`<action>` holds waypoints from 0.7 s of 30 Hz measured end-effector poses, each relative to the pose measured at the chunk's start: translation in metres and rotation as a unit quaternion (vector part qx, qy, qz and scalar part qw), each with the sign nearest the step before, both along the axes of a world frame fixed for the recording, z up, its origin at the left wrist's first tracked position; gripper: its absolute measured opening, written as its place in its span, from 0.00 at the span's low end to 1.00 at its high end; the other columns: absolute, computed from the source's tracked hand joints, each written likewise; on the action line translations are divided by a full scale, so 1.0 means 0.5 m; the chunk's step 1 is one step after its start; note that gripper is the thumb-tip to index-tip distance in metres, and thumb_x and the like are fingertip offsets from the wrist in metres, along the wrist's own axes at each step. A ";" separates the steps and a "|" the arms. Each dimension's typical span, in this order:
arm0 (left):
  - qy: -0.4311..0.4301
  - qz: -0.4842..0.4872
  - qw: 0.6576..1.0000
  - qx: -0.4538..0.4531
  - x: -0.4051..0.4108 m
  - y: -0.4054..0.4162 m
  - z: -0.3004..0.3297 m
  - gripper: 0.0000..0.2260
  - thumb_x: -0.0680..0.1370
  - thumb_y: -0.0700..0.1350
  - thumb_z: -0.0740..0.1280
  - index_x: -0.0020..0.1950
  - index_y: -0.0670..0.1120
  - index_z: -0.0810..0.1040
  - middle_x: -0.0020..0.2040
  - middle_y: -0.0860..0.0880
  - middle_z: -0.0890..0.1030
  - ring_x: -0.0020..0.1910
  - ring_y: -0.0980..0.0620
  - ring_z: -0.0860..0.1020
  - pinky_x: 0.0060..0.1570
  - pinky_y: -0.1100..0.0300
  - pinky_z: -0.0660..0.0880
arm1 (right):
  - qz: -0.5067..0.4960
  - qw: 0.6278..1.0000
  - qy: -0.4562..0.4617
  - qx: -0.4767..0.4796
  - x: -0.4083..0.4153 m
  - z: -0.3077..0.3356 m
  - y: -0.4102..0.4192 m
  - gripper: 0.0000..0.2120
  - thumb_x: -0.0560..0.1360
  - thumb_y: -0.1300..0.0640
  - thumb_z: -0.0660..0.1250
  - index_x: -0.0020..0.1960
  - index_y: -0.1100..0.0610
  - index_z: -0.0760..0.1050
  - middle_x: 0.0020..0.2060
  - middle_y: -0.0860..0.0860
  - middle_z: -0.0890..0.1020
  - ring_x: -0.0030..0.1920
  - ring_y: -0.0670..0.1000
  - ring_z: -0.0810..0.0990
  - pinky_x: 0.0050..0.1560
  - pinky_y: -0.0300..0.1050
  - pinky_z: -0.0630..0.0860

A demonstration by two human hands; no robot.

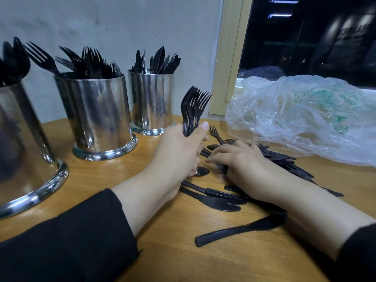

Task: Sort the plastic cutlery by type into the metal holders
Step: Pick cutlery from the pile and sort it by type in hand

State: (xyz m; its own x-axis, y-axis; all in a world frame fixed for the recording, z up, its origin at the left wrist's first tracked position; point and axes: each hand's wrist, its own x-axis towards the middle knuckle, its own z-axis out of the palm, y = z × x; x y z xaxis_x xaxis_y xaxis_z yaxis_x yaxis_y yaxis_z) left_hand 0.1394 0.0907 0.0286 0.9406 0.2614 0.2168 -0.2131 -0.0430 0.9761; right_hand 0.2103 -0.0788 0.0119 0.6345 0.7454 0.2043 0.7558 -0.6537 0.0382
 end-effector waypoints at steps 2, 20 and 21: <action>0.003 -0.003 1.000 0.001 -0.001 -0.002 -0.003 0.13 0.84 0.51 0.64 0.47 0.43 0.77 0.29 0.52 0.68 0.22 0.54 0.63 0.21 0.64 0.60 | 0.003 1.000 -0.008 -0.023 0.011 -0.003 0.001 0.25 0.78 0.63 0.60 0.67 0.39 0.73 0.63 0.39 0.73 0.56 0.49 0.65 0.52 0.51 0.62; -0.038 0.002 0.999 0.017 0.004 0.001 0.002 0.11 0.85 0.48 0.63 0.49 0.45 0.81 0.41 0.47 0.87 0.40 0.51 0.86 0.41 0.58 0.83 | 0.011 0.866 -0.083 0.494 -0.027 0.122 -0.010 0.08 0.79 0.59 0.69 0.52 0.47 0.81 0.43 0.44 0.82 0.43 0.42 0.79 0.46 0.35 0.75; -0.042 -0.002 0.999 0.029 0.005 0.000 0.000 0.11 0.85 0.48 0.63 0.50 0.46 0.82 0.43 0.49 0.88 0.43 0.53 0.87 0.47 0.57 0.84 | 0.011 0.850 -0.056 0.524 -0.032 0.125 -0.006 0.09 0.79 0.59 0.69 0.50 0.45 0.80 0.42 0.43 0.83 0.43 0.44 0.81 0.47 0.38 0.77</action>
State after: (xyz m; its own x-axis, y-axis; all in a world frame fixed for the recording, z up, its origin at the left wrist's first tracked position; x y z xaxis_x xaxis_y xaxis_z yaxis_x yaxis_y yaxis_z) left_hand 0.1417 0.0905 0.0286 0.9193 0.2423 0.3100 -0.2947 -0.0978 0.9506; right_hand 0.1945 -0.0817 0.0745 0.5557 0.1274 0.8216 0.7978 -0.3597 -0.4838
